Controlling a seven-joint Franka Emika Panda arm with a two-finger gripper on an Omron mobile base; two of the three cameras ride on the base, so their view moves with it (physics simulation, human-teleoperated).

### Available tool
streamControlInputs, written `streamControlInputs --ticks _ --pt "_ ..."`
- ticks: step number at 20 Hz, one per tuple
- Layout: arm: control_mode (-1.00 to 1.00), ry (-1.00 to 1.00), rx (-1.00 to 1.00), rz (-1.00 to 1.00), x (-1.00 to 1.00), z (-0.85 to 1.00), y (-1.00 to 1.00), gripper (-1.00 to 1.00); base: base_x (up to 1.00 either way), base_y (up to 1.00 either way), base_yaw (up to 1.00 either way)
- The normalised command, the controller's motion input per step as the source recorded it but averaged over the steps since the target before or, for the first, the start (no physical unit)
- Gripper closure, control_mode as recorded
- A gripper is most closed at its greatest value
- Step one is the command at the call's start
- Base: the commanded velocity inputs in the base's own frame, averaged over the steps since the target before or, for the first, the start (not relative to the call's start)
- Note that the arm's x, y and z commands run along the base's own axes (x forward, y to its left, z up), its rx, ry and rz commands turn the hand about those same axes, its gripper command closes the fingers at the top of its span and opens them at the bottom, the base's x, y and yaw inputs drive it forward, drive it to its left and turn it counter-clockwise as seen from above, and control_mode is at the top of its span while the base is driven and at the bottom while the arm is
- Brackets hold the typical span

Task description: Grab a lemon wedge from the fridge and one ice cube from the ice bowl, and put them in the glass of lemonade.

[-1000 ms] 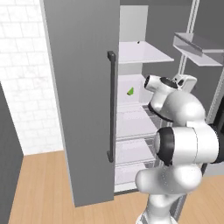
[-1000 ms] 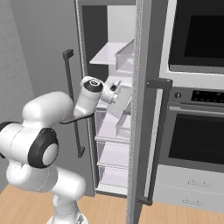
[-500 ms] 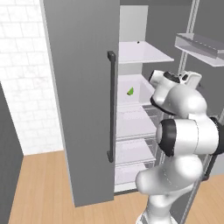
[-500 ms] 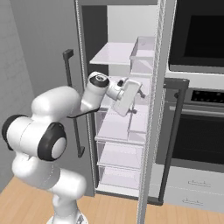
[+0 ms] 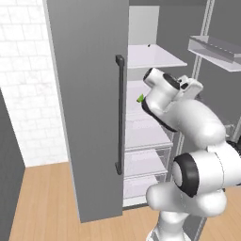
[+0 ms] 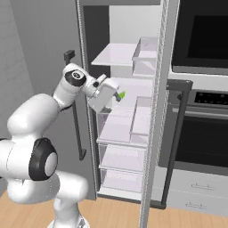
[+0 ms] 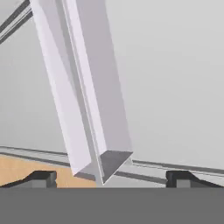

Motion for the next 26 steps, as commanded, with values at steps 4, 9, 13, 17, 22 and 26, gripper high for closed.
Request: streamControlInputs --ticks 4,9,13,17,22,26 --pt "-1.00 -0.38 0.69 0.00 -0.16 -0.43 0.54 -1.00 0.00 0.00 0.00" --pt "-1.00 -0.28 0.66 0.00 -0.23 -0.42 0.46 -1.00 0.00 0.00 0.00" --pt "-1.00 -0.10 0.28 0.00 -0.86 0.07 0.08 -1.00 0.00 0.00 0.00" --pt "-1.00 0.00 0.03 0.05 -0.92 0.49 0.26 -1.00 0.00 0.00 0.00" --pt "-1.00 -0.04 0.00 0.15 -1.00 0.29 0.23 -1.00 0.00 0.00 0.00" --pt "-1.00 -0.06 0.00 0.22 -0.83 0.11 0.13 -1.00 0.00 0.00 0.00"
